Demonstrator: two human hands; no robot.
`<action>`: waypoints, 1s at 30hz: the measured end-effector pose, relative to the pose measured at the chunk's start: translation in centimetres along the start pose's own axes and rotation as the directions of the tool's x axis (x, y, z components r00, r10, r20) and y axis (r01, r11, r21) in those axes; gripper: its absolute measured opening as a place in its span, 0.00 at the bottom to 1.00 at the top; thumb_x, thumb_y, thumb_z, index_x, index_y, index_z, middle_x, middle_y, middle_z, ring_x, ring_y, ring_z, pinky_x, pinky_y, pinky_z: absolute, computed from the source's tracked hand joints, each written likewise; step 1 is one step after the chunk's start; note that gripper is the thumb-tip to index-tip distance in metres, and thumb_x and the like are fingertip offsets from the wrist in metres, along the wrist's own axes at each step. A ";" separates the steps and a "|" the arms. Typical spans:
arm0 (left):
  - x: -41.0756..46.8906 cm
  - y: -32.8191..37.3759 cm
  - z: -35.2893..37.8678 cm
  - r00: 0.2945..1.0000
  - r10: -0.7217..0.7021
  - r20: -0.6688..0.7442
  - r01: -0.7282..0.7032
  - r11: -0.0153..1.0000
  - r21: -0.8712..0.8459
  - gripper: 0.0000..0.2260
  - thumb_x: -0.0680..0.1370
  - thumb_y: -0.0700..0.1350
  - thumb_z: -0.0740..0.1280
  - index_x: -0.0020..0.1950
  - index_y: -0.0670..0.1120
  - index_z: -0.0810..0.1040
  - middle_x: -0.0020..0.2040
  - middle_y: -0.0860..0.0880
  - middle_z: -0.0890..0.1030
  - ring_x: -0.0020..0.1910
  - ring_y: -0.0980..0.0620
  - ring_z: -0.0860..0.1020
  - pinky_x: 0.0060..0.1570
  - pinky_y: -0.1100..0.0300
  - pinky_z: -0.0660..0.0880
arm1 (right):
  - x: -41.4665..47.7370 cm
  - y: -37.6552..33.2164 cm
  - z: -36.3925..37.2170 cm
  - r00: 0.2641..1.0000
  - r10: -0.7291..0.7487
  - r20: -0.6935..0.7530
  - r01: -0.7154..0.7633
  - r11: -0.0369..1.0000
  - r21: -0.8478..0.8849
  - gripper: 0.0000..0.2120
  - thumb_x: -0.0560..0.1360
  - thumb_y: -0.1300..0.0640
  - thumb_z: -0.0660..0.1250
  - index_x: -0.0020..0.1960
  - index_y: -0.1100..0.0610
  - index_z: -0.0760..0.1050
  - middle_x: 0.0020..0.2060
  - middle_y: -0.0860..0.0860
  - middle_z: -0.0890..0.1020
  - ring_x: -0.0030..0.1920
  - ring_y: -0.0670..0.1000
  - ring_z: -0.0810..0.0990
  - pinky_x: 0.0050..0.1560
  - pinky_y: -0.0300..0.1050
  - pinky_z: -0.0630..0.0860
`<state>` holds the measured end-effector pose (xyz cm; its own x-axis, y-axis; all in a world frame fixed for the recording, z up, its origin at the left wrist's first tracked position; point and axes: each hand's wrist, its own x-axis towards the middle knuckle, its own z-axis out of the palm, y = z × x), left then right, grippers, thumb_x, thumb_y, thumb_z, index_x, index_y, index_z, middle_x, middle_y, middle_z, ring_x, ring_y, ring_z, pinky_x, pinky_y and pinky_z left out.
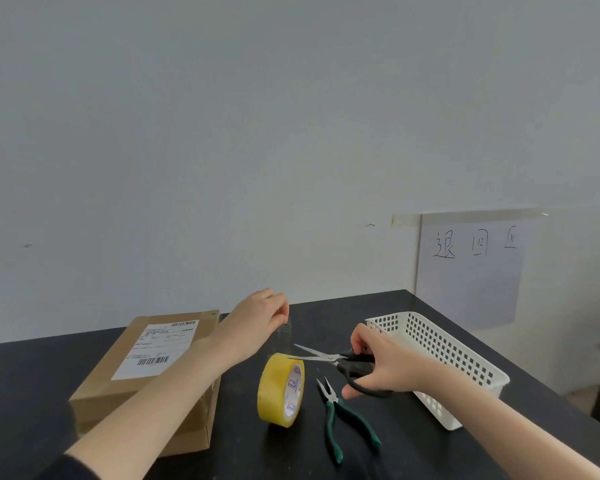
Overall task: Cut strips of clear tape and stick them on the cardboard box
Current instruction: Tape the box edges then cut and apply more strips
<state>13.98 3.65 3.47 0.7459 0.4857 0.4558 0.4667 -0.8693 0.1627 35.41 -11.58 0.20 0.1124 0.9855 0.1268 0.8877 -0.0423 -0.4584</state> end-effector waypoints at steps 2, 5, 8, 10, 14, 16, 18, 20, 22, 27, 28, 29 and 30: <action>0.0 -0.1 0.0 1.000 -0.001 0.001 0.001 1.000 -0.005 0.04 0.81 0.45 0.61 0.50 0.49 0.74 0.48 0.54 0.74 0.47 0.56 0.74 0.47 0.65 0.72 | 0.6 -0.5 0.2 1.000 -0.025 0.014 0.025 1.000 0.008 0.32 0.59 0.39 0.79 0.49 0.55 0.65 0.39 0.43 0.71 0.36 0.44 0.66 0.36 0.38 0.65; 0.0 -0.2 0.0 1.000 0.004 0.003 -0.004 1.000 -0.009 0.04 0.81 0.45 0.60 0.49 0.50 0.73 0.47 0.54 0.73 0.46 0.57 0.73 0.43 0.70 0.68 | 1.5 -1.5 0.2 0.999 -0.039 0.027 0.039 0.999 -0.015 0.32 0.59 0.39 0.79 0.49 0.54 0.65 0.38 0.42 0.70 0.36 0.45 0.66 0.37 0.40 0.65; -0.1 -0.2 -0.1 1.000 0.008 -0.001 -0.008 1.000 -0.002 0.03 0.82 0.46 0.60 0.49 0.51 0.73 0.47 0.55 0.72 0.46 0.57 0.72 0.41 0.72 0.66 | 2.2 -2.4 0.1 0.998 -0.055 0.024 0.056 0.998 -0.042 0.32 0.60 0.40 0.80 0.49 0.55 0.65 0.38 0.42 0.70 0.36 0.45 0.66 0.36 0.40 0.65; -0.1 -0.3 -0.1 1.000 0.013 -0.005 -0.013 1.000 0.003 0.03 0.82 0.46 0.60 0.48 0.52 0.72 0.47 0.56 0.72 0.46 0.58 0.72 0.41 0.72 0.66 | 2.6 -2.7 0.1 0.999 -0.051 0.019 0.052 0.997 -0.051 0.32 0.60 0.40 0.80 0.48 0.54 0.65 0.37 0.42 0.70 0.35 0.44 0.66 0.35 0.40 0.64; -0.3 -0.4 -0.1 1.000 0.029 -0.002 -0.029 1.000 0.000 0.04 0.82 0.46 0.60 0.47 0.53 0.71 0.47 0.56 0.72 0.45 0.58 0.72 0.41 0.71 0.66 | 3.1 -3.1 0.0 0.998 -0.063 0.026 0.065 0.996 -0.068 0.30 0.60 0.40 0.79 0.47 0.52 0.64 0.37 0.42 0.70 0.35 0.44 0.66 0.34 0.39 0.64; -0.3 -0.4 -0.1 1.000 0.030 -0.002 -0.030 1.000 -0.004 0.04 0.82 0.46 0.60 0.48 0.52 0.72 0.47 0.56 0.72 0.46 0.58 0.72 0.42 0.69 0.68 | 3.2 -3.4 0.1 0.997 -0.070 0.038 0.072 0.995 -0.068 0.29 0.61 0.42 0.80 0.47 0.53 0.65 0.38 0.43 0.70 0.35 0.44 0.67 0.34 0.39 0.64; -0.2 -0.4 0.0 1.000 0.026 -0.005 -0.026 1.000 -0.008 0.04 0.81 0.47 0.60 0.48 0.52 0.72 0.47 0.56 0.72 0.46 0.58 0.73 0.43 0.68 0.69 | 3.4 -3.6 0.2 0.997 -0.071 0.040 0.074 0.996 -0.058 0.28 0.62 0.44 0.79 0.48 0.54 0.65 0.38 0.43 0.71 0.36 0.45 0.67 0.33 0.39 0.64; -0.2 -0.5 0.0 1.000 0.024 -0.007 -0.024 1.000 -0.006 0.04 0.81 0.47 0.60 0.47 0.53 0.72 0.47 0.56 0.72 0.46 0.58 0.73 0.44 0.68 0.69 | 3.5 -3.8 0.2 0.996 -0.077 0.038 0.079 0.995 -0.055 0.27 0.63 0.45 0.79 0.48 0.54 0.65 0.37 0.44 0.71 0.35 0.45 0.66 0.32 0.39 0.63; -0.2 -0.6 -0.1 1.000 0.020 -0.009 -0.020 1.000 -0.011 0.04 0.81 0.47 0.61 0.47 0.53 0.71 0.47 0.56 0.72 0.46 0.58 0.73 0.43 0.69 0.68 | 3.5 -3.8 0.2 0.997 -0.076 0.034 0.077 0.996 -0.046 0.26 0.63 0.46 0.79 0.47 0.54 0.65 0.35 0.44 0.70 0.33 0.46 0.66 0.30 0.38 0.62; -0.3 -0.5 -0.1 1.000 0.021 -0.013 -0.021 1.000 -0.011 0.03 0.82 0.47 0.60 0.48 0.53 0.71 0.48 0.55 0.73 0.45 0.57 0.73 0.40 0.71 0.67 | 3.6 -3.7 0.5 0.997 -0.066 0.034 0.067 0.997 -0.028 0.23 0.64 0.49 0.78 0.44 0.53 0.65 0.35 0.45 0.72 0.32 0.46 0.66 0.28 0.35 0.62; -0.3 -0.5 0.0 1.000 0.021 -0.014 -0.021 1.000 -0.010 0.03 0.82 0.47 0.60 0.48 0.53 0.71 0.48 0.55 0.73 0.46 0.57 0.73 0.40 0.71 0.67 | 3.6 -3.6 0.6 0.997 -0.067 0.026 0.068 0.997 -0.031 0.22 0.64 0.50 0.78 0.43 0.53 0.65 0.34 0.45 0.72 0.31 0.45 0.66 0.27 0.35 0.62; -0.3 -0.5 0.0 1.000 0.020 -0.016 -0.021 1.000 -0.011 0.03 0.82 0.47 0.60 0.48 0.53 0.71 0.48 0.55 0.73 0.46 0.57 0.73 0.41 0.71 0.67 | 3.6 -3.5 0.7 0.997 -0.071 0.016 0.071 0.997 -0.033 0.21 0.65 0.51 0.78 0.43 0.52 0.65 0.33 0.45 0.72 0.31 0.45 0.66 0.27 0.35 0.62; -0.3 -0.5 0.0 1.000 0.020 -0.017 -0.020 1.000 -0.011 0.03 0.82 0.47 0.60 0.48 0.53 0.71 0.48 0.55 0.73 0.46 0.57 0.73 0.41 0.71 0.67 | 3.7 -3.4 0.7 0.997 -0.078 0.005 0.078 0.996 -0.034 0.20 0.65 0.51 0.77 0.42 0.52 0.65 0.33 0.44 0.72 0.31 0.45 0.66 0.27 0.34 0.63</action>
<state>13.52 3.94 3.25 0.7468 0.4667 0.4737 0.4464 -0.8798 0.1631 32.45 -7.71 1.58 0.0409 0.9867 0.1574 0.9082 0.0289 -0.4174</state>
